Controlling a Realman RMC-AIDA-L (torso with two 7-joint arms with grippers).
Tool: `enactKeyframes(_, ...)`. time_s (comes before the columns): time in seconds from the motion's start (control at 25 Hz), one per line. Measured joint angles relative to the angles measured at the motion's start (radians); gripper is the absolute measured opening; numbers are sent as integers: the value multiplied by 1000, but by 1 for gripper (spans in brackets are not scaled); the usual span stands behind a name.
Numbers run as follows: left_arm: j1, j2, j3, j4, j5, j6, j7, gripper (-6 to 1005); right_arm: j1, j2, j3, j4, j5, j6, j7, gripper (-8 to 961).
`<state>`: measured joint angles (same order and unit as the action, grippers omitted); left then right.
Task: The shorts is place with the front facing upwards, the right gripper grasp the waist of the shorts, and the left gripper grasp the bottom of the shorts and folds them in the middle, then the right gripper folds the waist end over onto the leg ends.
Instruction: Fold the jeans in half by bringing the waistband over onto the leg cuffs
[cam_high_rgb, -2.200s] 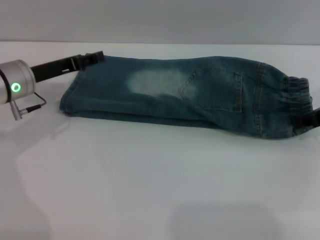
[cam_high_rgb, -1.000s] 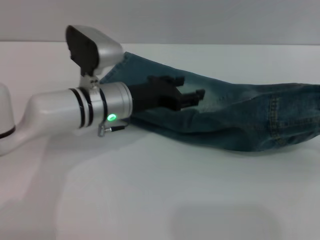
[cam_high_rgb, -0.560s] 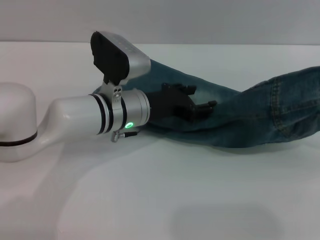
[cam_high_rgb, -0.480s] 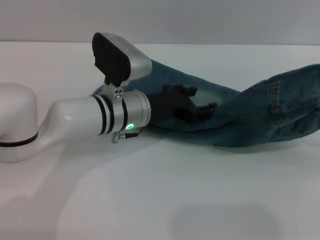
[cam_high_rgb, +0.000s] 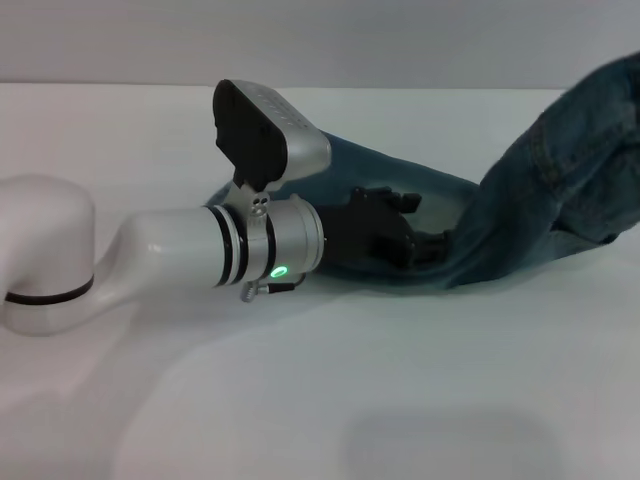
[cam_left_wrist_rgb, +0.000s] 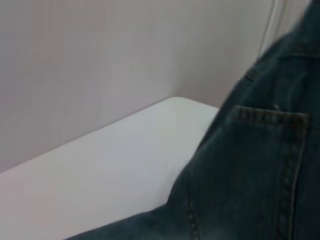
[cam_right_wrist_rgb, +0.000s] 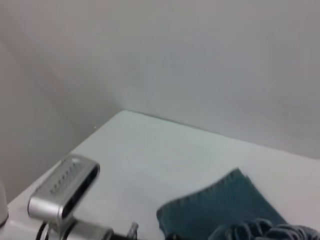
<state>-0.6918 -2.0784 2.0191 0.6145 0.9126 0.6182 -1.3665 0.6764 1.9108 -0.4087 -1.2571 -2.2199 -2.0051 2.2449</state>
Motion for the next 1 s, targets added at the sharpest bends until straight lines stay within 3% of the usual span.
enactKeyframes(0.44,4,0,35,14,-32,4,-2,697,134,-14,-28,123,10,54,29,40)
enactKeyframes(1.0,39,0,81,94,-35,6,-19,698,200,-21,-122,201,14,96,55,40)
